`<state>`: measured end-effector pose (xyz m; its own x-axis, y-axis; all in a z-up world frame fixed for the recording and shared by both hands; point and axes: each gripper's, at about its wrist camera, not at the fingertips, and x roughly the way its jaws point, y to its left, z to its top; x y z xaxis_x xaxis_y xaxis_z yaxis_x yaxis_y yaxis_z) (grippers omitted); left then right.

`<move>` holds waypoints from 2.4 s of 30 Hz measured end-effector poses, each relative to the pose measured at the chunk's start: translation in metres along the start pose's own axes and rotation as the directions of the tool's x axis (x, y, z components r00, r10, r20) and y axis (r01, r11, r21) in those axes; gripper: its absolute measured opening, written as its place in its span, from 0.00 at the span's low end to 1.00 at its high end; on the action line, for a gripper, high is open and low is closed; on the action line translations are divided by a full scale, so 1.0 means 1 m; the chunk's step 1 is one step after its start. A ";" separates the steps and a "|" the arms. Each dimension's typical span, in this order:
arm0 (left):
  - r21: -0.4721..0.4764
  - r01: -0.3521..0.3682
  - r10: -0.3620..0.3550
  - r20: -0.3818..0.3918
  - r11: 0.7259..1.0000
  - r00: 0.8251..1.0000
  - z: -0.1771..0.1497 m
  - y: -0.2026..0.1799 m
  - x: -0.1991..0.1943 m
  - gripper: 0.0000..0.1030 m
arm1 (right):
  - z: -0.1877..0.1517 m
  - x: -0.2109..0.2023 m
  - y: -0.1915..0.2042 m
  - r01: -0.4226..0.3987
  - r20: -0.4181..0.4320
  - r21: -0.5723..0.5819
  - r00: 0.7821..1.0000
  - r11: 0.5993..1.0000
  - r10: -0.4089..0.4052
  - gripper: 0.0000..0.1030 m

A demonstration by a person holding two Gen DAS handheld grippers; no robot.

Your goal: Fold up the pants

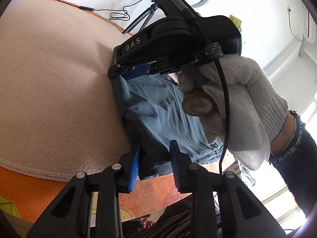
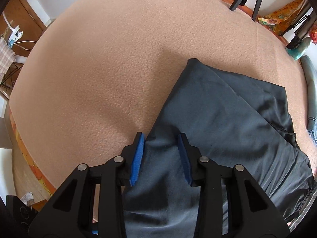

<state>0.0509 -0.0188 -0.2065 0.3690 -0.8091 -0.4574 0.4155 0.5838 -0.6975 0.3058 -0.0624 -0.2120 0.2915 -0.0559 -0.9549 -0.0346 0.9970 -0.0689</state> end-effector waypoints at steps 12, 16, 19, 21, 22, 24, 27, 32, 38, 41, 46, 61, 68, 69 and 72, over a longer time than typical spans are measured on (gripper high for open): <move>0.078 -0.036 0.034 0.031 0.996 0.999 -0.013 -0.016 -0.018 0.12 | 0.000 -0.004 -0.020 -0.072 0.004 0.063 0.997 0.995 0.072 0.17; -0.001 -0.056 0.056 0.021 0.998 0.998 -0.003 -0.002 -0.016 0.58 | -0.002 -0.007 -0.029 -0.078 -0.003 0.053 0.997 0.996 0.079 0.17; -0.014 -0.062 0.063 0.018 0.998 0.998 0.004 0.001 -0.012 0.58 | -0.002 -0.007 -0.028 -0.064 -0.005 0.052 0.998 0.997 0.064 0.17; 0.000 -0.031 0.031 0.012 1.000 0.999 0.008 0.002 -0.008 0.54 | -0.003 -0.008 -0.028 -0.060 -0.003 0.048 0.998 0.997 0.060 0.17; 0.010 -0.026 0.026 0.009 1.000 1.000 0.009 0.002 -0.004 0.30 | -0.003 -0.008 -0.026 -0.055 -0.001 0.044 0.999 0.998 0.055 0.17; 0.029 -0.035 0.035 0.021 0.999 0.999 0.011 0.001 0.003 0.04 | 0.002 -0.009 -0.015 -0.047 0.005 0.043 0.999 0.998 0.047 0.12; 0.065 -0.031 0.028 0.043 0.997 0.999 0.009 -0.006 -0.001 0.04 | 0.002 -0.015 -0.009 -0.048 0.022 0.047 0.999 0.998 0.047 0.06; 0.152 -0.050 0.045 0.036 0.987 0.998 -0.001 -0.020 -0.005 0.04 | 0.006 -0.031 -0.014 -0.084 0.082 0.060 0.993 0.995 0.079 0.02; 0.117 -0.061 0.054 0.056 0.991 0.997 -0.002 -0.010 -0.017 0.04 | 0.009 -0.029 -0.012 -0.094 0.074 0.047 0.993 0.994 0.090 0.05; 0.115 -0.053 0.045 0.064 0.992 0.997 0.001 -0.014 -0.018 0.05 | 0.004 -0.036 -0.016 -0.112 0.049 0.066 0.993 0.992 0.109 0.45; 0.129 -0.033 0.024 0.072 0.991 0.997 0.004 -0.026 -0.017 0.04 | 0.002 -0.038 -0.018 -0.081 0.012 0.041 0.997 0.996 0.081 0.54; 0.192 -0.017 0.011 0.033 0.981 0.999 0.014 -0.054 -0.011 0.15 | -0.017 -0.026 -0.022 -0.032 0.001 0.033 0.999 0.999 0.032 0.07; 0.142 -0.009 -0.006 0.105 0.990 0.994 0.026 -0.034 -0.059 0.53 | -0.041 -0.060 -0.071 -0.175 0.137 0.135 0.978 0.975 0.156 0.04; 0.125 -0.018 0.003 0.118 0.992 0.993 0.029 -0.026 -0.065 0.53 | -0.043 -0.064 -0.079 -0.198 0.153 0.146 0.973 0.969 0.175 0.04; 0.056 -0.068 0.060 0.140 0.996 0.988 0.038 -0.003 -0.074 0.53 | -0.053 -0.074 -0.099 -0.250 0.192 0.185 0.958 0.950 0.215 0.04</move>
<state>0.0545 0.0423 -0.1496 0.5061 -0.7552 -0.4167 0.4352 0.6407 -0.6325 0.2373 -0.1599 -0.1502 0.4550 0.1711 -0.8739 0.0708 0.9713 0.2270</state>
